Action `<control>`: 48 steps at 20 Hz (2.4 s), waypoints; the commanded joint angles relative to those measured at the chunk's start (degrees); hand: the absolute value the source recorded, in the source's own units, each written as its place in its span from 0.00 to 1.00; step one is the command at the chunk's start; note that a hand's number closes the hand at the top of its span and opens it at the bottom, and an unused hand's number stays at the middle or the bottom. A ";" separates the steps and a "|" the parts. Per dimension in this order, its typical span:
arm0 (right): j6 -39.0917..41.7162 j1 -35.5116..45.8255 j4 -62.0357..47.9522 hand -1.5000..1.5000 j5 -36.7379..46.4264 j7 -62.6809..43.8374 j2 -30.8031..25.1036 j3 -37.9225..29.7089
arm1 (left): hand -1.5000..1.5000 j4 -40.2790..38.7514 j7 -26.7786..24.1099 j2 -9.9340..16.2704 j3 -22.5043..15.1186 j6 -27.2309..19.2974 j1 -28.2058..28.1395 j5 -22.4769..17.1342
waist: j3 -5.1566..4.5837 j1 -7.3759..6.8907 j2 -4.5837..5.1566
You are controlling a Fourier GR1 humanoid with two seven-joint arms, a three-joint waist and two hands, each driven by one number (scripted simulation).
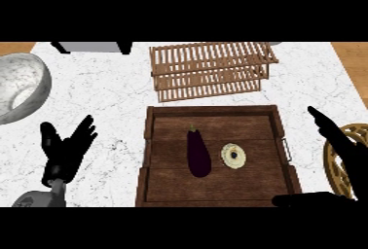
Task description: Pick the cupcake from the tray and place it in the tiered shelf
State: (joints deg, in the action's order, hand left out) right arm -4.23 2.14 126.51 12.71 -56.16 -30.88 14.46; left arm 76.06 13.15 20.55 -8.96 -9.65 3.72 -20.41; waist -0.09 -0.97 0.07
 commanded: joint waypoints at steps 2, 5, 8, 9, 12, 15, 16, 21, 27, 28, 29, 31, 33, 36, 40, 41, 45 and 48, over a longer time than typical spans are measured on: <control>1.01 11.76 -5.43 0.00 8.67 -15.54 4.57 7.18 | 0.50 -1.20 0.90 -1.04 0.73 -0.21 1.60 0.40 | -0.03 -0.06 0.03; 1.74 15.68 -10.45 0.00 11.36 -17.64 9.32 9.86 | 0.50 -0.58 0.94 -1.06 0.11 0.65 -0.09 1.00 | 0.00 -0.03 -0.03; 5.74 15.91 -11.73 0.00 10.09 -19.91 9.62 10.35 | 0.50 0.18 0.96 0.53 1.69 2.37 -1.03 -0.05 | 0.00 0.30 -0.09; 6.00 17.48 -15.39 0.00 10.40 -18.12 10.76 11.23 | 0.50 -1.75 1.86 0.94 3.24 2.00 2.61 -0.25 | 0.00 0.37 0.04; 7.05 20.02 -18.87 0.00 11.80 -18.96 13.50 11.62 | 0.50 -2.07 -2.03 -2.13 1.47 1.58 -0.54 1.56 | 0.01 0.40 -0.02; 6.16 16.77 -19.30 0.00 16.19 -19.98 14.99 15.21 | 0.50 -0.99 -0.50 -0.70 2.13 2.80 -1.51 1.02 | 0.02 0.62 -0.13; 6.05 17.24 -19.62 0.00 16.57 -21.58 16.23 14.70 | 0.50 -2.88 -1.40 -0.45 3.37 3.30 -0.63 0.62 | 0.00 0.79 -0.10; 5.71 16.34 -22.29 0.00 22.75 -22.00 19.18 15.54 | 0.50 0.04 0.61 -3.22 1.13 0.32 -0.96 2.83 | 0.04 0.79 -0.17; 6.14 14.62 -25.12 0.00 27.02 -18.39 23.06 15.07 | 0.50 -3.17 1.79 -1.32 5.14 2.99 3.33 1.49 | 0.06 1.05 -0.05; 6.95 12.32 -23.77 0.00 26.45 -16.60 21.50 13.68 | 0.50 -0.85 0.53 -1.54 3.56 3.24 -1.12 2.75 | 0.08 0.92 -0.13; 6.47 14.31 -26.11 0.00 28.30 -18.59 24.47 14.32 | 0.50 -1.93 1.42 -2.95 3.60 1.40 1.50 3.13 | 0.06 0.94 -0.08; 5.73 11.41 -26.91 0.00 29.57 -15.70 24.45 14.30 | 0.50 2.72 3.19 -3.21 2.51 -0.10 -0.97 4.14 | 0.10 0.80 -0.18; 10.27 13.18 -26.29 0.00 27.95 -16.13 23.38 10.90 | 0.50 -0.85 -0.86 -3.40 3.50 3.87 -1.62 2.84 | 0.06 0.96 -0.09; 7.27 12.83 -31.79 0.00 33.03 -15.42 26.91 12.24 | 0.50 0.16 0.73 -4.13 2.63 2.00 -0.62 4.72 | 0.07 0.90 -0.05; 6.40 8.44 -31.26 0.00 35.99 -11.71 25.99 11.81 | 0.50 4.48 2.42 -2.50 5.03 2.81 -3.67 3.59 | 0.10 0.77 -0.17; 8.25 10.37 -31.02 0.00 37.34 -14.43 27.39 11.89 | 0.50 1.99 2.73 -2.62 5.40 3.95 -1.82 3.30 | 0.08 0.89 -0.14; 7.58 14.64 -37.67 0.00 35.88 -5.97 27.40 4.49 | 0.50 -1.45 2.57 -3.08 7.05 4.35 1.87 4.44 | 0.09 0.91 -0.02; 0.77 9.19 -40.04 0.00 39.14 -2.13 30.75 8.14 | 0.50 -0.61 3.57 -5.07 6.30 4.82 0.19 5.90 | 0.09 0.92 -0.07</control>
State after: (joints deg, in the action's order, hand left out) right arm 0.14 12.42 88.99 50.66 -59.27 -2.18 23.45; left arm 76.35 15.39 16.25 -3.40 -5.80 3.22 -15.11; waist 0.02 -0.10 -0.02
